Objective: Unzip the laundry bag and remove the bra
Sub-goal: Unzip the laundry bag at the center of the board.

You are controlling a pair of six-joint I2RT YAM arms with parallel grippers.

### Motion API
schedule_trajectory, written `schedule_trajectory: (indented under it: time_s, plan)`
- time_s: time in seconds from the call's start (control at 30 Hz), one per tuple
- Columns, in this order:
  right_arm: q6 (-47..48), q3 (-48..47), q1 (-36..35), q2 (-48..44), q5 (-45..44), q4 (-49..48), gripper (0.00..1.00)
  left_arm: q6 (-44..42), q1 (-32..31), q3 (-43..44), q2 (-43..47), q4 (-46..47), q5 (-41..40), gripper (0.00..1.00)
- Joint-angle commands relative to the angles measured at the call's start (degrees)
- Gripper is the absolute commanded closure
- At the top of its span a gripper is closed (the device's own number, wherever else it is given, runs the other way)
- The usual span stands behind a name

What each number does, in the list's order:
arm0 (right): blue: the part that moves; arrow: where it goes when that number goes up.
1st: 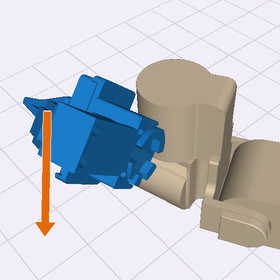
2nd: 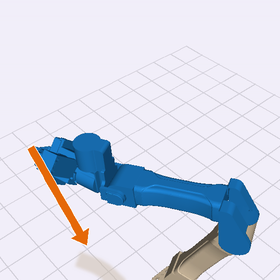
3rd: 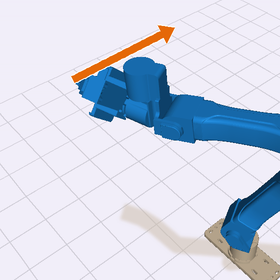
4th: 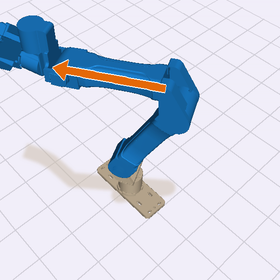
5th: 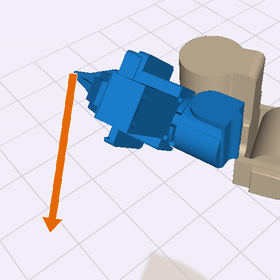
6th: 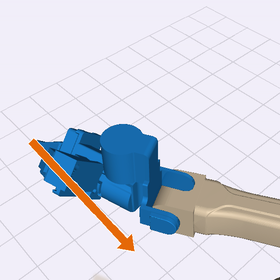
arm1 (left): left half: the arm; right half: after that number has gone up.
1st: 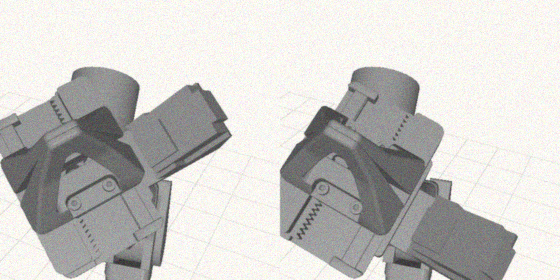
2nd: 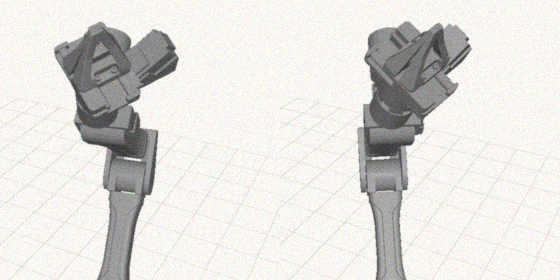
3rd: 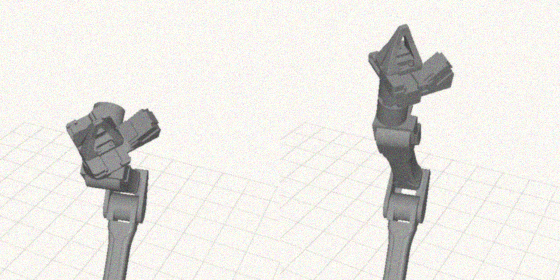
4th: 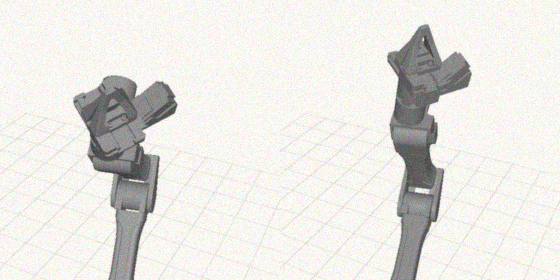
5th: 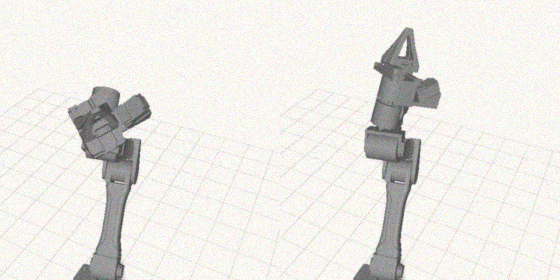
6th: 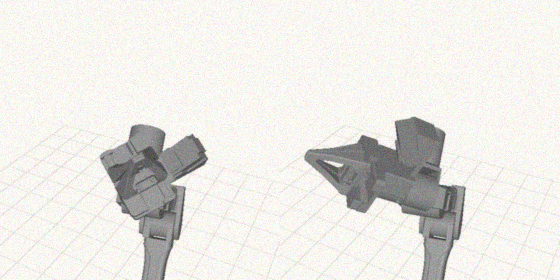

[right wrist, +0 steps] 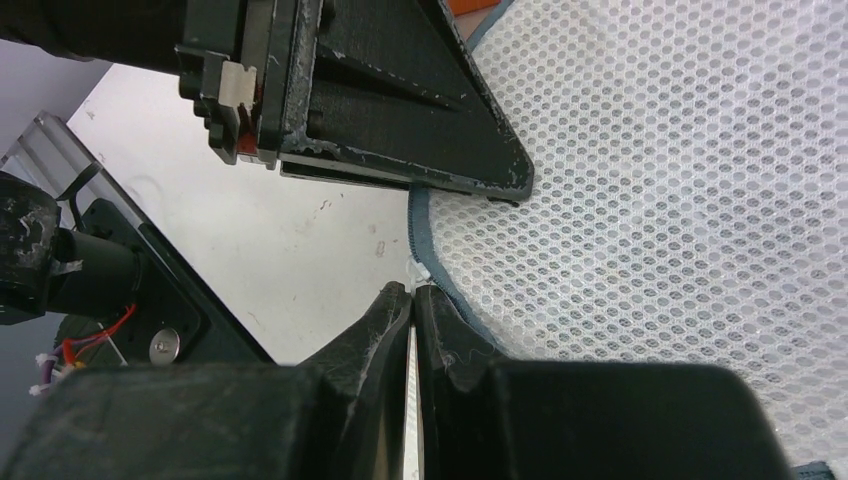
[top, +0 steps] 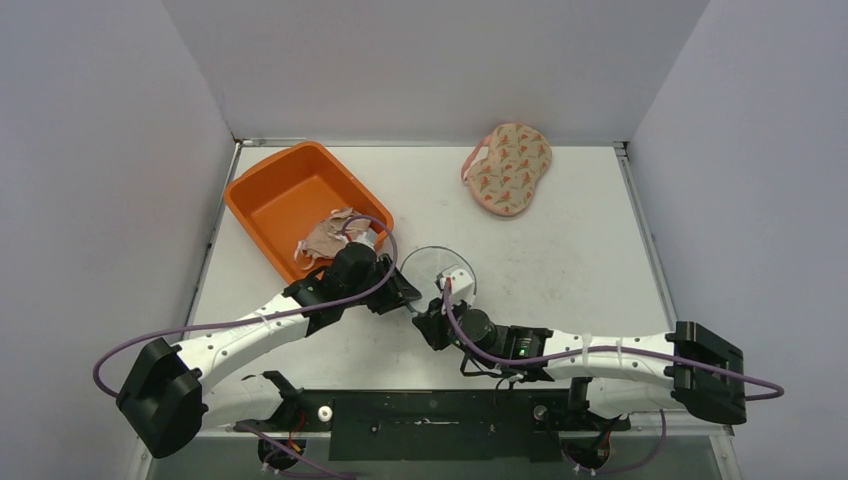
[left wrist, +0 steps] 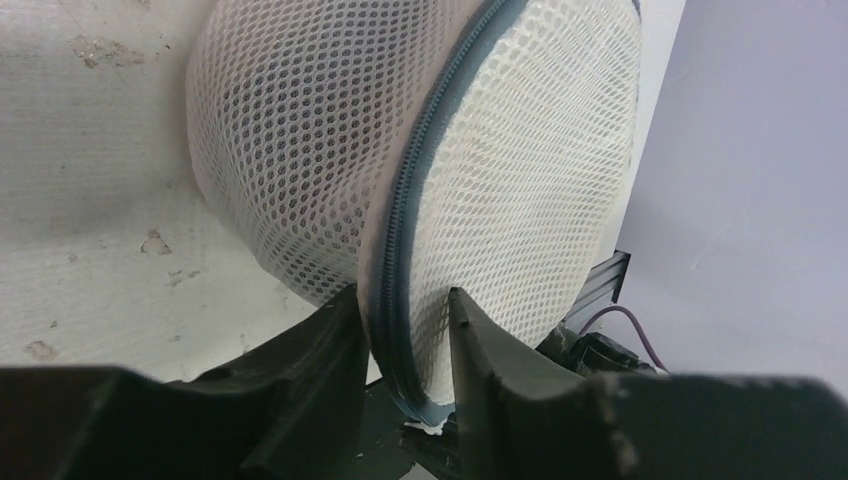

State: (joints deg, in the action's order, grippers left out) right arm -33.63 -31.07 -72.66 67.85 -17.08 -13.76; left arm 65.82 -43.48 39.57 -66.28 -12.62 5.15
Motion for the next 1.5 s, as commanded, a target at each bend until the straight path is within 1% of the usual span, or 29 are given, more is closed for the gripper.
schedule_trajectory:
  time_s: [0.0, 0.2, 0.27, 0.63, 0.9, 0.93, 1.03, 1.1, 1.13, 1.2, 1.33, 1.47]
  plan:
    - [-0.2, -0.3, 0.2, -2.9, -1.0, -0.8, 0.95, 0.3, -0.2, 1.6, 0.1, 4.2, -0.9, 0.73]
    - [-0.2, -0.2, 0.2, -6.5, -2.6, 3.1, 0.95, -0.1, 0.5, 2.3, 0.2, 3.2, -1.8, 0.96]
    - [-0.5, 0.2, 0.2, -8.2, -3.6, 4.8, 0.95, -0.1, 0.9, 2.1, 0.4, 3.1, -2.0, 1.00]
    - [-5.1, 3.9, 0.2, -16.7, -10.6, 15.4, 0.95, 0.1, 2.1, 1.0, 1.2, 3.1, -2.0, 1.00]
    - [-7.7, 5.5, 0.3, -20.3, -13.4, 19.0, 0.95, -1.1, 2.9, 0.5, 1.6, 4.0, -0.3, 0.99]
    - [-7.6, 5.7, 0.2, -20.5, -13.0, 18.7, 0.95, -1.2, 3.0, 0.6, 1.6, 4.1, 0.0, 0.90]
    - [-6.9, 5.9, 0.2, -20.4, -11.6, 17.1, 0.95, -2.0, 3.1, 0.9, 2.0, 4.0, 1.4, 0.47]
    - [-6.5, 5.8, 0.2, -19.8, -10.7, 15.4, 0.95, -2.1, 3.1, 1.3, 3.4, 2.3, 1.7, 0.24]
    - [-6.2, 5.5, 0.2, -19.2, -10.4, 14.6, 0.95, -2.0, 3.0, 1.4, 4.2, 1.2, 1.5, 0.16]
    - [-5.5, 4.7, 0.3, -17.3, -9.5, 12.3, 0.95, -1.4, 2.7, 1.2, 6.2, -0.4, 1.8, 0.07]
    - [-3.5, 2.1, 0.3, -12.2, -7.1, 8.4, 0.95, 1.1, 0.2, -0.7, 10.4, -0.6, 1.1, 0.04]
    - [-1.8, -0.8, 0.3, -6.8, -4.9, 5.3, 0.95, 2.5, -2.6, -0.9, 10.7, -0.3, 0.3, 0.03]
